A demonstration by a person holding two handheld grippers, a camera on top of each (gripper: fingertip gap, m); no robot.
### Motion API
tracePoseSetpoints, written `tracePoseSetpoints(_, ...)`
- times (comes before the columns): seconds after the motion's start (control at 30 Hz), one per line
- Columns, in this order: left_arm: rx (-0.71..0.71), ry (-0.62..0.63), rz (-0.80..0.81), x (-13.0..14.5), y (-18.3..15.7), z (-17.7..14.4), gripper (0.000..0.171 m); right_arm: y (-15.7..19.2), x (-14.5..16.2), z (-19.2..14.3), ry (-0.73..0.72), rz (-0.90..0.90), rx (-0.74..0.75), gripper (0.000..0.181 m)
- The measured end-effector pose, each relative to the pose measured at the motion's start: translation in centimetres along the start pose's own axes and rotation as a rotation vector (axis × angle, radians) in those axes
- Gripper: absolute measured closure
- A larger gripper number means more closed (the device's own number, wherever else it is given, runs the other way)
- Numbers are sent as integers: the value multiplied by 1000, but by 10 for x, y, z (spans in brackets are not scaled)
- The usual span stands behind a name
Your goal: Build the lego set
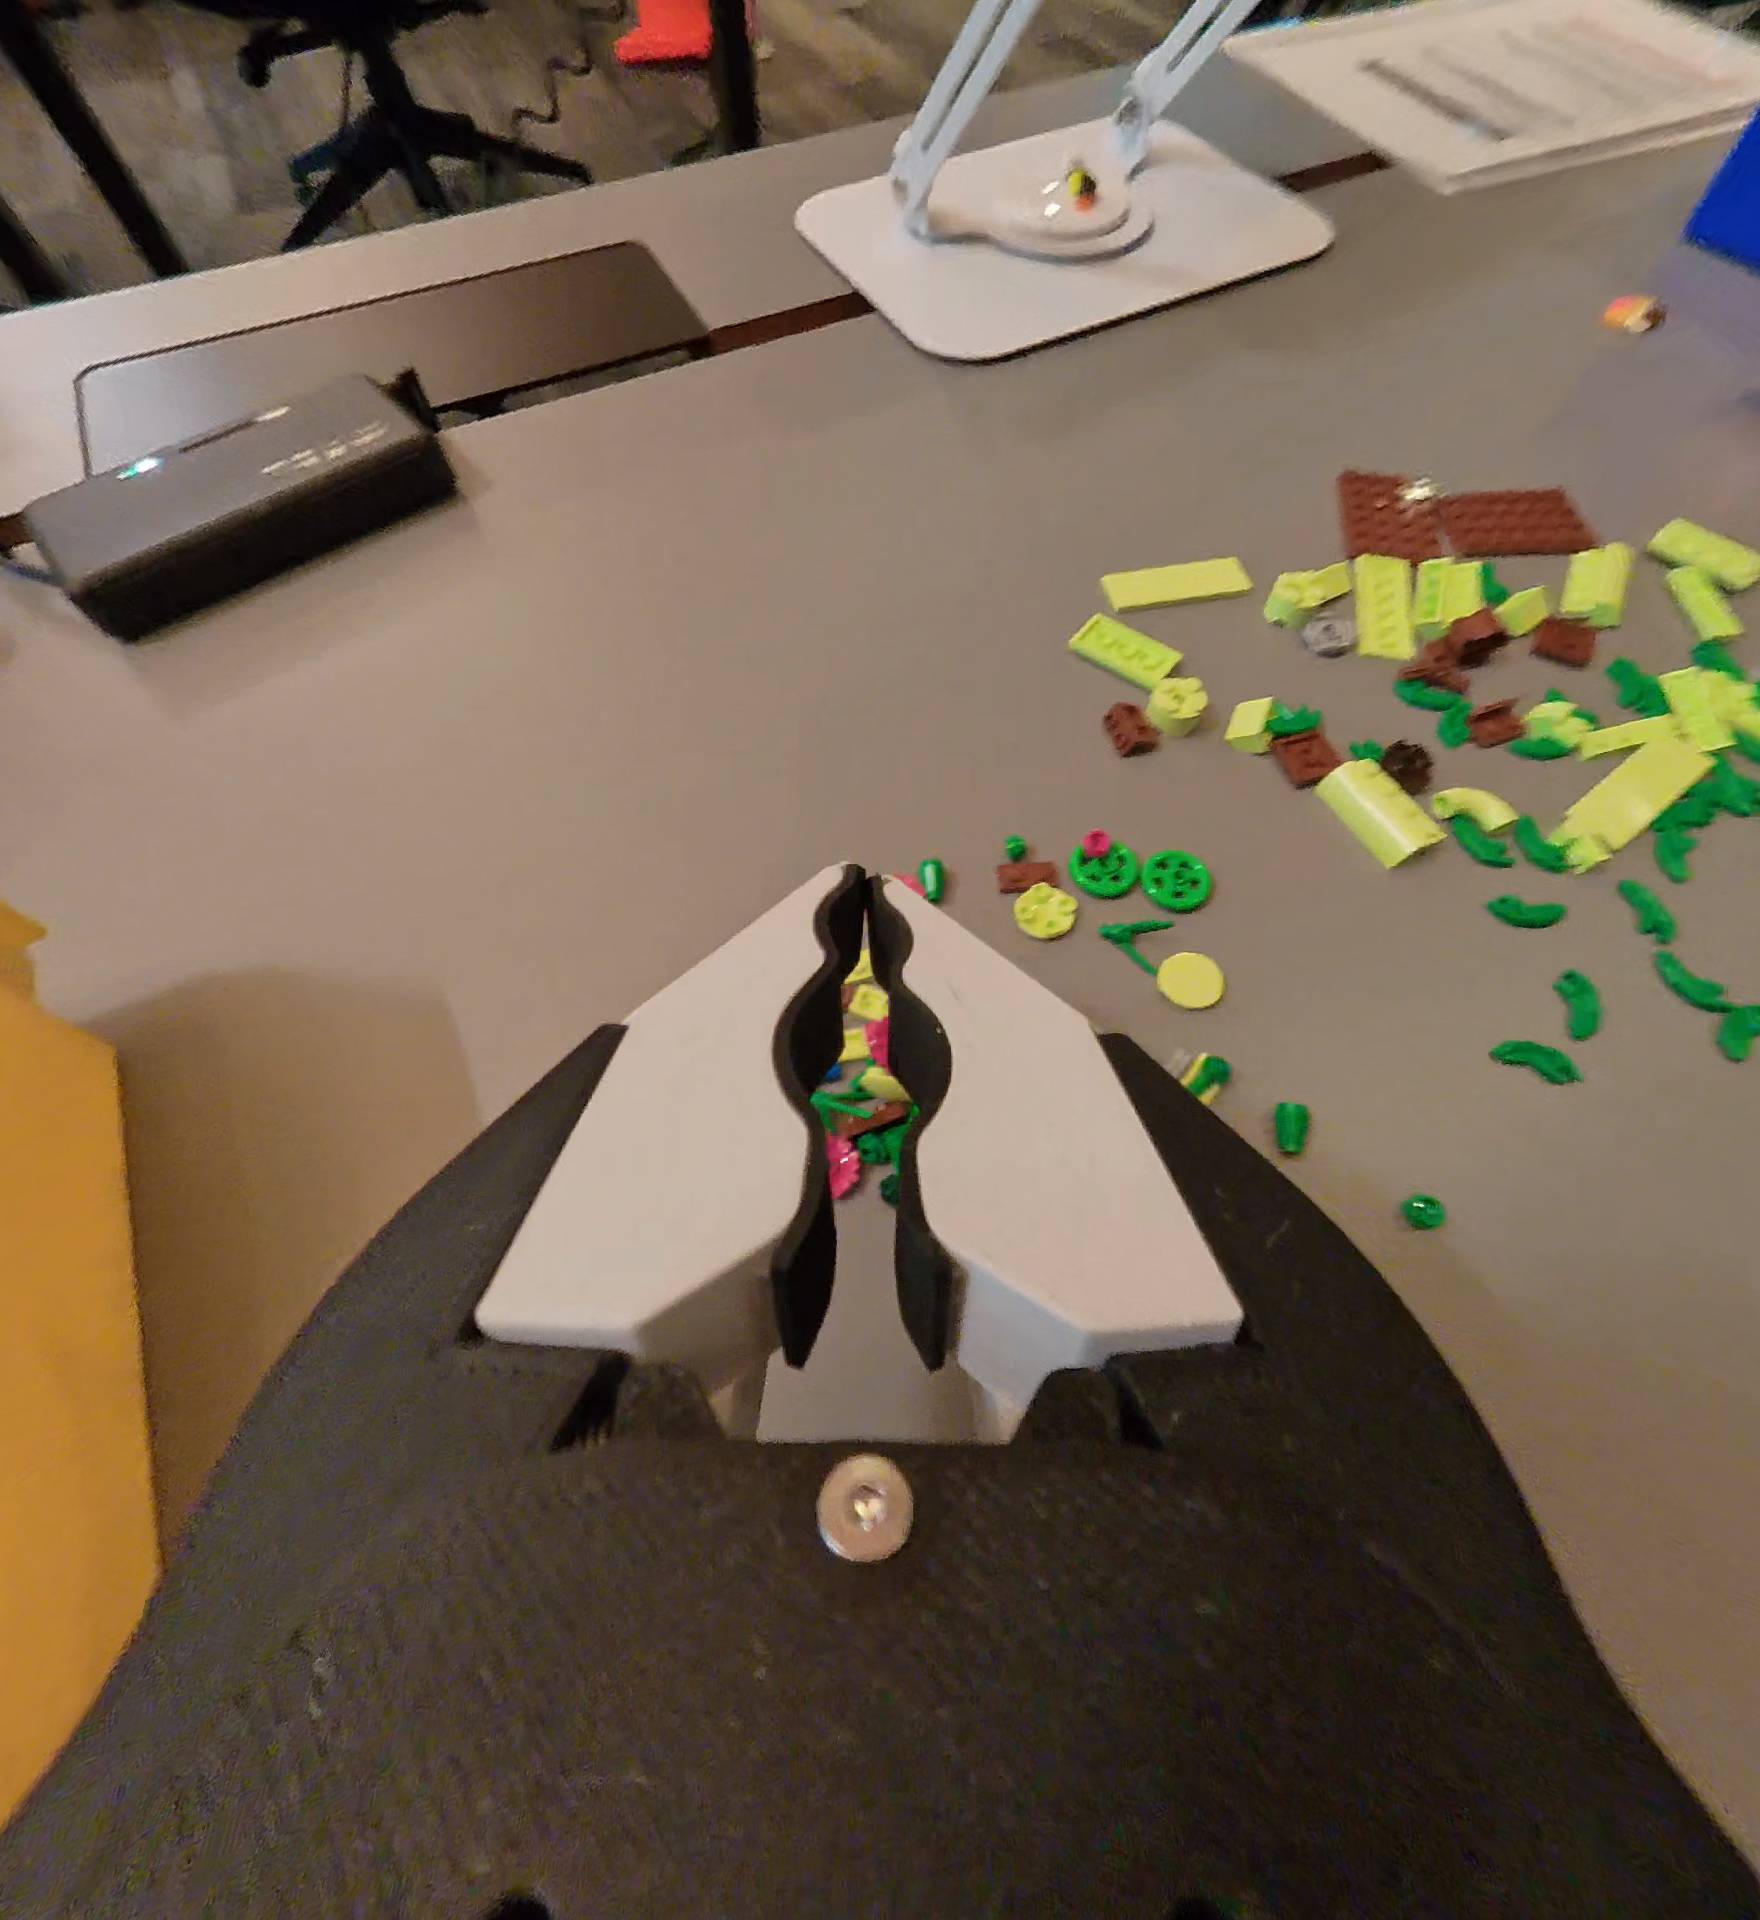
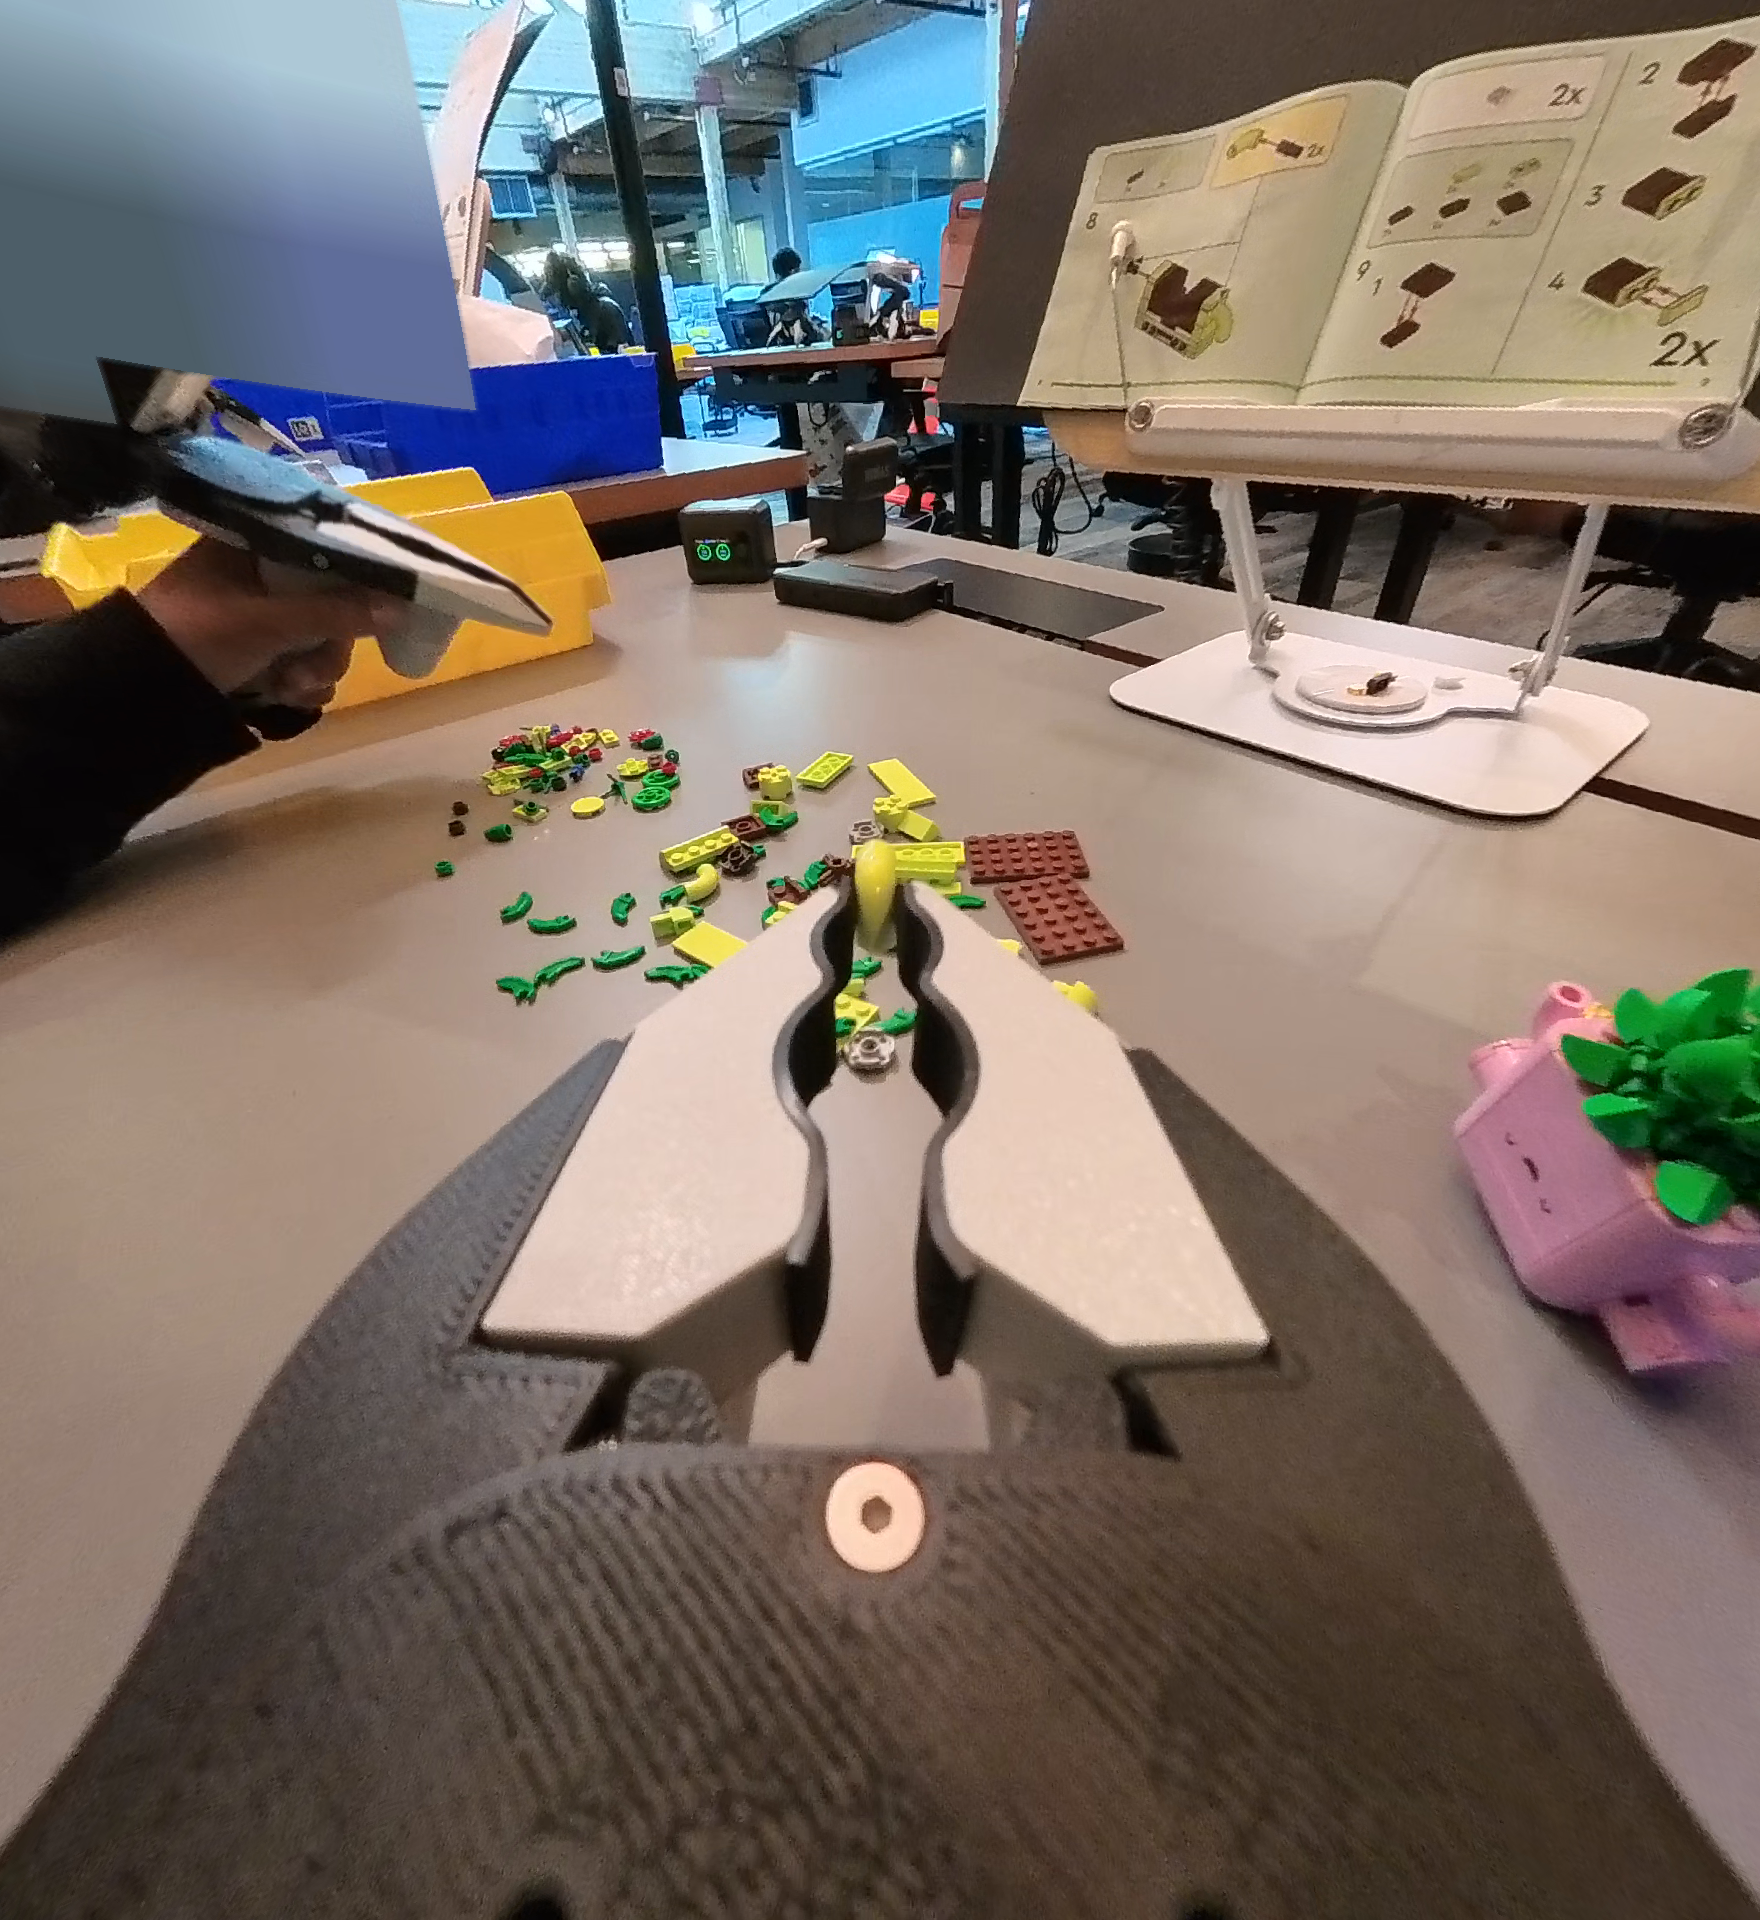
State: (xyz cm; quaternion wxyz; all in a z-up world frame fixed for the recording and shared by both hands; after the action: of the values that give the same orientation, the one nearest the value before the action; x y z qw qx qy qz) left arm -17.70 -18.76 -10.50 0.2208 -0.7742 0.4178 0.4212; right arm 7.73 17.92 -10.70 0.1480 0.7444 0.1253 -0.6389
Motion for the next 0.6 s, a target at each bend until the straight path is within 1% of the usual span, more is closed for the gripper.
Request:
tracePoseSetpoints(0.1, -51, 22, -24, 6, 7, 3, 171, 0, 0, 0, -6, 1, 1, 176)
tracePoseSetpoints(0.17, -18, 23, -48, 7, 7, 5, 171, 0, 0, 0, -4, -1, 3, 176)
tracePoseSetpoints(0.23, 70, 31, -55, 6, 1, 5, 171, 0, 0, 0, -3, -6, 5, 176)
tracePoseSetpoints(0.3, 155, 68, -40, 5, -7, 9, 171, 1, 0, 1, -1, -10, 5, 176)
tracePoseSetpoints(0.47, 144, 149, 48, 10, -19, 20, 171, 2, 0, 1, -1, -18, 6, 176)
tracePoseSetpoints(0.6, 169, 138, 30, 9, -22, 23, 171, 2, 0, 1, -4, -20, 10, 176)
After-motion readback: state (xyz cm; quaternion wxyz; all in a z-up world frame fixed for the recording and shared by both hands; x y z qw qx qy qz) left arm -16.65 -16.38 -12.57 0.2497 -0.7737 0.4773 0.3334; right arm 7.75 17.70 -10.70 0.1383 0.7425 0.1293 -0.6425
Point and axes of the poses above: each gripper's, where its closed fingertips meet, z out along the fingers, x out of its underside, y = z × x across the jaws, the point moved 9 cm from there along -z, back along the fingers, and after that the axes turned 3 degrees about y, right-handed, at the moved point
